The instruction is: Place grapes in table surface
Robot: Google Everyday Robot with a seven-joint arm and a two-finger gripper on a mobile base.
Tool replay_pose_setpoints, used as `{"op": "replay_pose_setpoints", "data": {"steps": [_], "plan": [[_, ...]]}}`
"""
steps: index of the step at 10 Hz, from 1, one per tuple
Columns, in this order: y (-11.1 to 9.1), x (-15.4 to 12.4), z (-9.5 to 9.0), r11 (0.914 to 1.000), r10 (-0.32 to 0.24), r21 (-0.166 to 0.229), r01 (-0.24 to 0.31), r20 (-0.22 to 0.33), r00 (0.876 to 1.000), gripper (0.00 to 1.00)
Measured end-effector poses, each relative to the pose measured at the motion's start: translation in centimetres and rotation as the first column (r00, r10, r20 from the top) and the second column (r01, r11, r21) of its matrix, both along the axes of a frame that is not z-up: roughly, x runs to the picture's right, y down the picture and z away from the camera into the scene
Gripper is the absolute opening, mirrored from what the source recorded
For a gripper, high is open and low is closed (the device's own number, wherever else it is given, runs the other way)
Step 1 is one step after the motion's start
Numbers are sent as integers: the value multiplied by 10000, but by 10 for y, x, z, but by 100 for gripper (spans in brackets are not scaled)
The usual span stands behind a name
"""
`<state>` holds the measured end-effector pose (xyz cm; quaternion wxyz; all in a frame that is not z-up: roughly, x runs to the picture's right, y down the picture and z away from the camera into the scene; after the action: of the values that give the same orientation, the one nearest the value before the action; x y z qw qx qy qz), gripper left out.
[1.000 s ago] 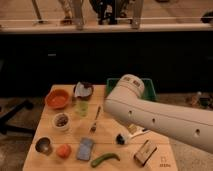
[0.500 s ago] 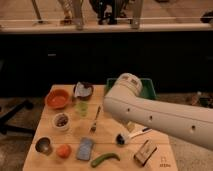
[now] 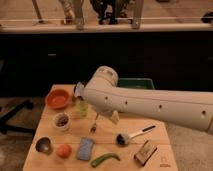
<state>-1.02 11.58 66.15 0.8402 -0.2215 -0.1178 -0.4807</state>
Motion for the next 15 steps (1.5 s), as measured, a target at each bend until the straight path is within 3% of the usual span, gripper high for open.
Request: {"op": "replay_pose_setpoints", "data": {"steps": [3, 7, 9, 15], "plan": [[1, -34, 14, 9970, -690, -315, 707, 514, 9963, 80], [4, -72, 30, 9903, -1179, -633, 1234, 842, 9894, 80], [13, -102, 37, 9796, -1818, -687, 1889, 971, 9785, 80], [15, -103, 38, 9773, -1939, -685, 2006, 934, 9766, 80]]}}
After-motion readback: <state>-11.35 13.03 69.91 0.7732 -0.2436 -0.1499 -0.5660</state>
